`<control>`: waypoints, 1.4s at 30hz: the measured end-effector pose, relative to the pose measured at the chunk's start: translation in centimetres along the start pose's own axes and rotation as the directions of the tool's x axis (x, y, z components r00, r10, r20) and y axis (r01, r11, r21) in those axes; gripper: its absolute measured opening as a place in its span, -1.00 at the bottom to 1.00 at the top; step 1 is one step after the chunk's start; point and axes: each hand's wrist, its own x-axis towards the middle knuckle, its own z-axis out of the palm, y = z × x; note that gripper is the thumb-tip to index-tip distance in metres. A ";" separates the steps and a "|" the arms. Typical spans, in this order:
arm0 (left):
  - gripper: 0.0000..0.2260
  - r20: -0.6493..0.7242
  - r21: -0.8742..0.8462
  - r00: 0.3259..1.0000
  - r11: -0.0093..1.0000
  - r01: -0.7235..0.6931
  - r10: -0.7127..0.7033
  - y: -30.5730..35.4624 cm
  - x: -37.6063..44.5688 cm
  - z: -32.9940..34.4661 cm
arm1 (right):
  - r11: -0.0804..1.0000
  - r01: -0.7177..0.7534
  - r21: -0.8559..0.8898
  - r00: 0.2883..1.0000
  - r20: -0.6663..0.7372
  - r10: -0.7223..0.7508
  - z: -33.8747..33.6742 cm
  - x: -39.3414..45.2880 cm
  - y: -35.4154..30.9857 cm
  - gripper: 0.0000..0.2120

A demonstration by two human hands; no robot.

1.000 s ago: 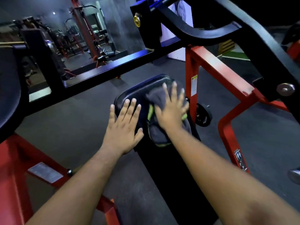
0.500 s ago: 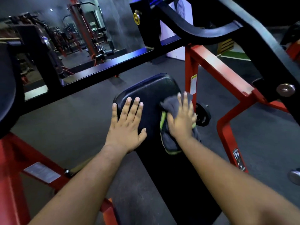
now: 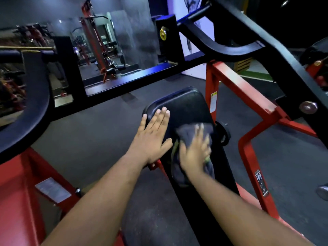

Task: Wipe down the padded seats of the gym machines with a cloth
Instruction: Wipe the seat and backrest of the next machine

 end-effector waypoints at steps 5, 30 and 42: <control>-0.28 -0.173 -0.193 0.981 0.980 0.048 -0.082 -1.9 -2.4 -0.5 | 0.972 0.230 -0.043 0.973 -0.010 -0.230 -0.5 6.2 -8.6 -0.18; -0.29 0.002 0.549 0.894 0.747 -0.376 0.448 3.3 1.8 7.6 | 0.973 -0.218 0.071 0.974 0.072 0.213 -0.5 -4.6 18.6 -0.21; -0.28 -0.074 0.325 0.871 0.837 -0.440 0.486 5.3 0.6 8.8 | 0.970 0.242 -0.035 0.970 0.007 -0.241 3.0 -8.8 12.0 -0.33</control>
